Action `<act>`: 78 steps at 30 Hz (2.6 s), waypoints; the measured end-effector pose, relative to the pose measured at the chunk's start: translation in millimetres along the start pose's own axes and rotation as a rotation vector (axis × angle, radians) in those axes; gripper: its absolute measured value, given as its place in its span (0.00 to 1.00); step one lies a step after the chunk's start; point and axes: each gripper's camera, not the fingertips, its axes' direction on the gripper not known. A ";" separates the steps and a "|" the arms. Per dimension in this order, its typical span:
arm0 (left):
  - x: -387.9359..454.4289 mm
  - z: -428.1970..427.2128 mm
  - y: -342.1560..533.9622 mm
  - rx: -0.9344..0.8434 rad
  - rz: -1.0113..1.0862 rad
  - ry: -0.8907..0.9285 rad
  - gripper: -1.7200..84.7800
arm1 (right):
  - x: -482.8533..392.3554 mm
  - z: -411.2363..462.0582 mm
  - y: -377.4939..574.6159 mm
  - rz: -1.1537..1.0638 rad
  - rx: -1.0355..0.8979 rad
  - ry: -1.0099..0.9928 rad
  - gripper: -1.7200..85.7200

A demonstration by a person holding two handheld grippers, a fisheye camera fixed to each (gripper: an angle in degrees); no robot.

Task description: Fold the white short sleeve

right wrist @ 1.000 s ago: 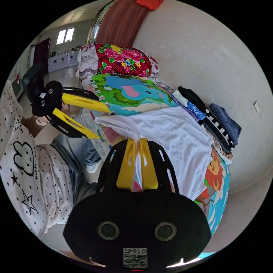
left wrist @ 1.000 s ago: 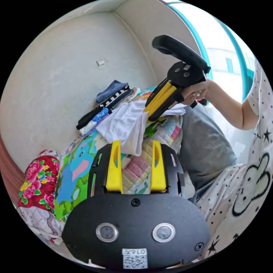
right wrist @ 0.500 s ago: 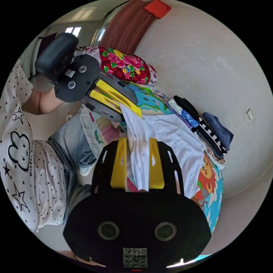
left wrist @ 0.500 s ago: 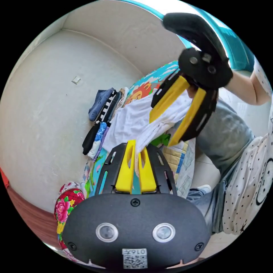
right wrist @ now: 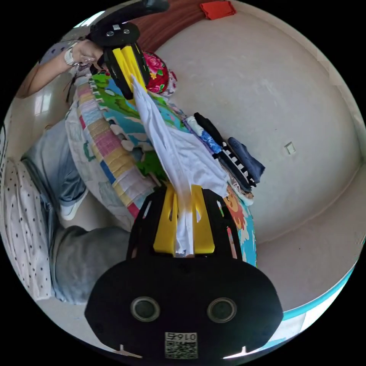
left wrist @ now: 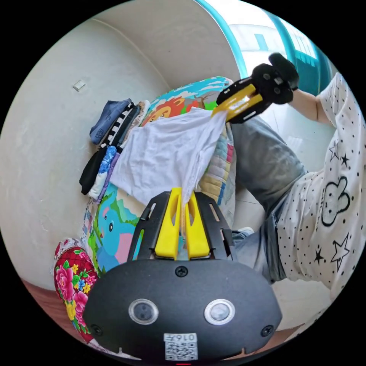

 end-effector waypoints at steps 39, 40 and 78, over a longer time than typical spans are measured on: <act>-571.6 342.7 -32.0 -0.182 -0.592 0.465 0.11 | 23.5 710.4 -190.4 -0.099 -0.784 -0.798 0.10; -578.0 336.2 -23.3 -0.153 -0.618 0.449 0.12 | 38.0 705.0 -173.6 -0.055 -0.736 -0.805 0.12; -353.7 39.8 242.1 0.173 -1.042 0.163 0.03 | -18.1 210.3 323.7 0.711 -0.258 -0.064 0.02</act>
